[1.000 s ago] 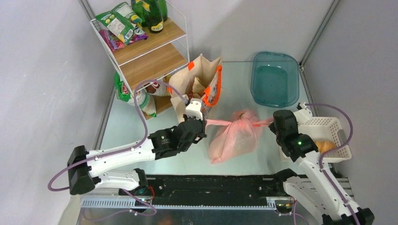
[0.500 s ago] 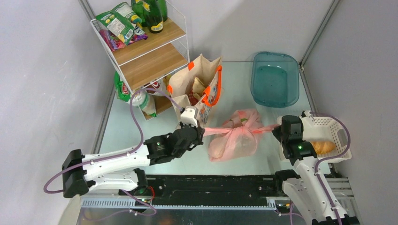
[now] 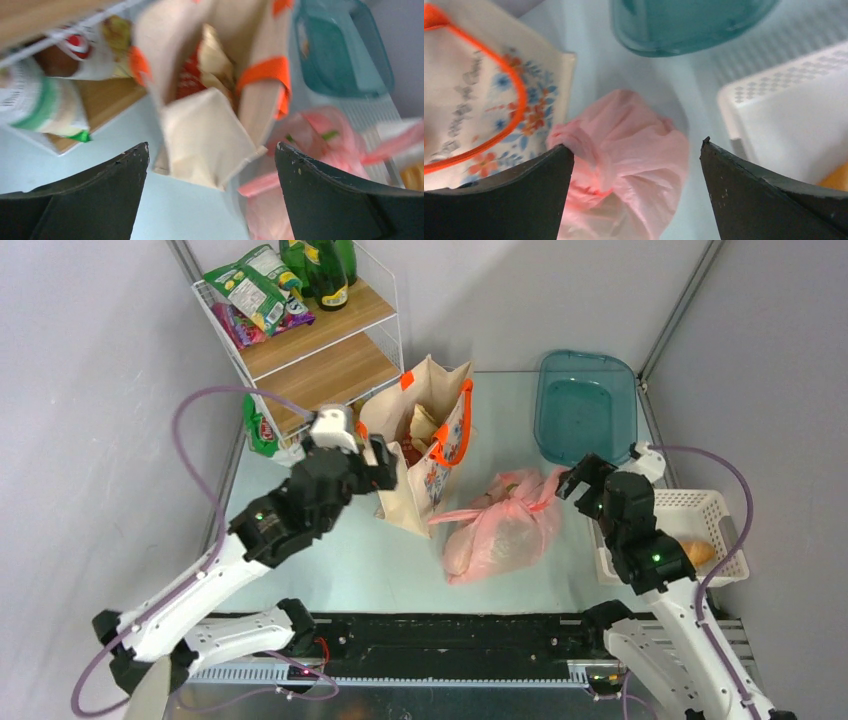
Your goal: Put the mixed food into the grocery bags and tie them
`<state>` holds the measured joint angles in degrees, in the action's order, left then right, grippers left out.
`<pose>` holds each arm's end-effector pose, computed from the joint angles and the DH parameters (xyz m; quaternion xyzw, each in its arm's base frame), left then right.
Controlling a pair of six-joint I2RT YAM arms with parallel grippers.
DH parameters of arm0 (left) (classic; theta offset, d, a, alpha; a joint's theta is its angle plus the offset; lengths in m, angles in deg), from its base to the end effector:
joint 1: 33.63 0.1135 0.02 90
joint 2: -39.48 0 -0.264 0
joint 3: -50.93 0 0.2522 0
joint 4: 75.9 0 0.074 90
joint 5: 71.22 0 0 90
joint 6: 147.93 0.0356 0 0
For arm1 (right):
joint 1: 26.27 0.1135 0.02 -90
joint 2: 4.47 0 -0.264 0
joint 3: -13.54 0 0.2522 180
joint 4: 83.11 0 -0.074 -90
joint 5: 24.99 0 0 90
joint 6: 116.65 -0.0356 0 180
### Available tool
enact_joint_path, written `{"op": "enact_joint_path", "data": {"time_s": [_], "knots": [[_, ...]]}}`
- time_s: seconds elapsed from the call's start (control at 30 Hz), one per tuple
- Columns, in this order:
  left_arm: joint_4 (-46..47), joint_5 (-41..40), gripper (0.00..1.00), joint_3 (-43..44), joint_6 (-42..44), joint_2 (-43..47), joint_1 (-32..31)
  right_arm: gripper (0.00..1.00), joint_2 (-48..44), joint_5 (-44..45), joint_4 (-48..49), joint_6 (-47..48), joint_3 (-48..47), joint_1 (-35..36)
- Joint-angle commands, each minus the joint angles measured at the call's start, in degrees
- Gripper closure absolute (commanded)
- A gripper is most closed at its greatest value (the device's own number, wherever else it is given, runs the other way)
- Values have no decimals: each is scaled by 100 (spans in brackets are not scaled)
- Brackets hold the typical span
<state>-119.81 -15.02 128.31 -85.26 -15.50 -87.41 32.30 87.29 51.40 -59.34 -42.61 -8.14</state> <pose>0.1330 -0.1481 0.3878 0.0217 0.8074 -0.1675 0.5653 0.1396 0.0315 0.3082 0.2069 0.8129 0.0747 0.5393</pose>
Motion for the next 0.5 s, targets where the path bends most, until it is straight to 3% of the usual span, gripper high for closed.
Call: {"op": "enact_joint_path", "data": {"time_s": [0.0,0.2,0.37,0.47], "knots": [[-418,367,0,340,341,148,1034,1,623,-448,546,239,-859,544],[-251,1465,1,568,287,-674,2563,1,2106,589,868,90,-2054,1682],[149,1979,1,768,275,-1389,2804,1,3628,-8,1145,-453,-3187,1942],[192,2017,2,881,259,-1746,2937,1,4577,134,918,-866,-3911,2113]]}}
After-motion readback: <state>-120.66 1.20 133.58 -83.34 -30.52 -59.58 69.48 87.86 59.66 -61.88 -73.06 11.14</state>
